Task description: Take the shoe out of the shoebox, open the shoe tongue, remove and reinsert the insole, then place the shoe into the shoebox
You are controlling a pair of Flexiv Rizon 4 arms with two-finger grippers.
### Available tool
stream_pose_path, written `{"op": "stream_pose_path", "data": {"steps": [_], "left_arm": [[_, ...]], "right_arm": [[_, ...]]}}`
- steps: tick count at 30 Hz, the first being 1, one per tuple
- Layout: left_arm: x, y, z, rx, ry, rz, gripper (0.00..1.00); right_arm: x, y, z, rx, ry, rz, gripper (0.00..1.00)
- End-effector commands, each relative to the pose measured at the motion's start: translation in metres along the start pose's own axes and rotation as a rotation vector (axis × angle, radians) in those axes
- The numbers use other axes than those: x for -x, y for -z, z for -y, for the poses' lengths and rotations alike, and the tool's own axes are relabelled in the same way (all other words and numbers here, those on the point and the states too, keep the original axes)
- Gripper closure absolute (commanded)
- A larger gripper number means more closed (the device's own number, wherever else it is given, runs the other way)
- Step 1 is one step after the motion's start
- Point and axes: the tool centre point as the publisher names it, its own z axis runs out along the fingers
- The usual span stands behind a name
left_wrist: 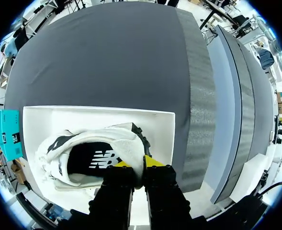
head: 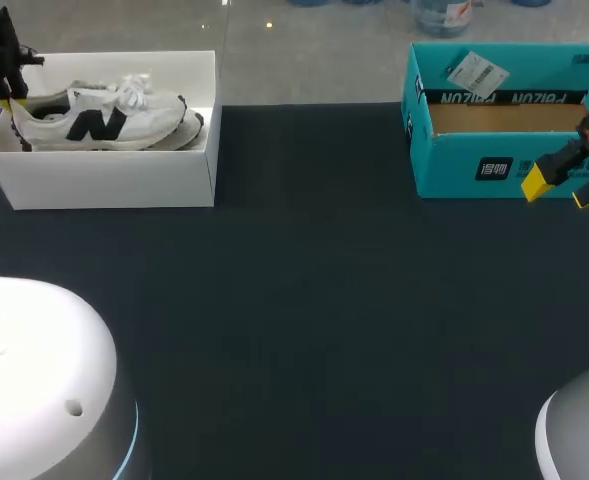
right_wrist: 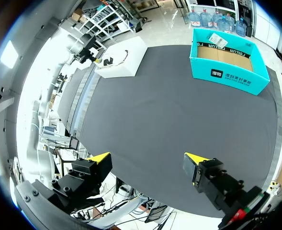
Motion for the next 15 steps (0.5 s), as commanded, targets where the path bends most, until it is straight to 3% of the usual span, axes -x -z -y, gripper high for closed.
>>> {"op": "stream_pose_path", "data": {"steps": [1, 7, 15], "left_arm": [[0.002, 0.053, 0.010, 0.040, 0.001, -0.002, 1.00], [0.006, 0.094, 0.004, 0.102, 0.008, 0.022, 1.00], [0.013, 0.107, 0.007, 0.142, -0.003, 0.019, 1.00]], "right_arm": [[0.000, 0.000, -0.003, -0.006, -0.001, 0.001, 0.00], [0.000, 0.000, -0.003, -0.006, -0.001, 0.001, 0.00], [0.000, 0.000, -0.003, -0.006, -0.001, 0.001, 0.00]]}}
